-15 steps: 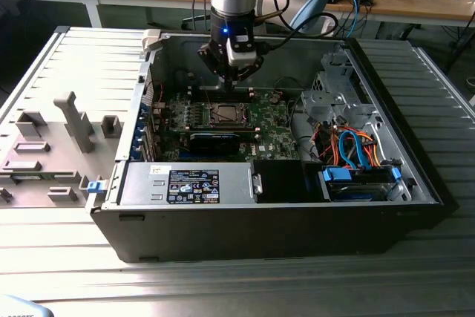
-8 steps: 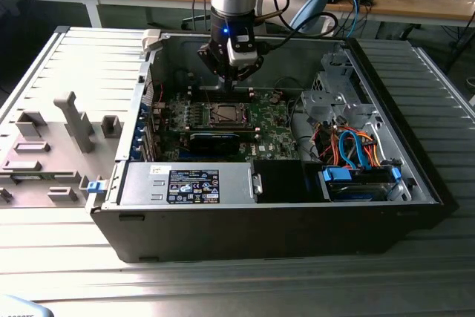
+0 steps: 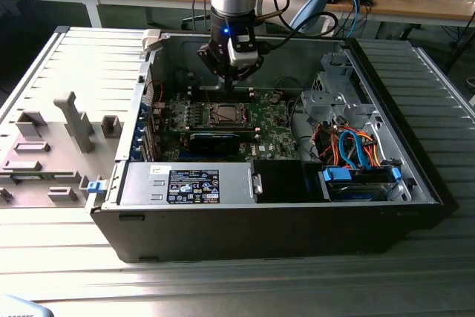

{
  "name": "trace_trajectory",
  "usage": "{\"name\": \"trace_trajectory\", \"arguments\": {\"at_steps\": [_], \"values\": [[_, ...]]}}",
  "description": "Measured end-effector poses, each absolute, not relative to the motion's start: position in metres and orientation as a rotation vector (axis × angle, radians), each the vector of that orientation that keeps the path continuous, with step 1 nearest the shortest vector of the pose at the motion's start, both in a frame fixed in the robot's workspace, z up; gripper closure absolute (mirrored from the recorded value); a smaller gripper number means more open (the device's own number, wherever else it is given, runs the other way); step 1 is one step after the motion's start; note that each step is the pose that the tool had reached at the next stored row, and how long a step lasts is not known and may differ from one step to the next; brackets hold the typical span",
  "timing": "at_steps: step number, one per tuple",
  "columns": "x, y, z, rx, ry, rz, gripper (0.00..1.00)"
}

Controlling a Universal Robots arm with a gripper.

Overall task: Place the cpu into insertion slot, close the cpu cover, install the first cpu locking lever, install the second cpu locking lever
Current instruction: 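Install the first cpu locking lever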

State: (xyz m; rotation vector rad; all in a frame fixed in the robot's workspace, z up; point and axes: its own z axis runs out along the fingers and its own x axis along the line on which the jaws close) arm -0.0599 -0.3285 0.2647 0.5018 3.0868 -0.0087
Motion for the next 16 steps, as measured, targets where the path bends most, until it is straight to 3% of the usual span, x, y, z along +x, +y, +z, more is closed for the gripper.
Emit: {"name": "trace_trajectory", "arguments": {"at_steps": [16], "values": [[-0.0599, -0.3285, 0.2647, 0.455, 3.094, -0.008, 0.89]]}}
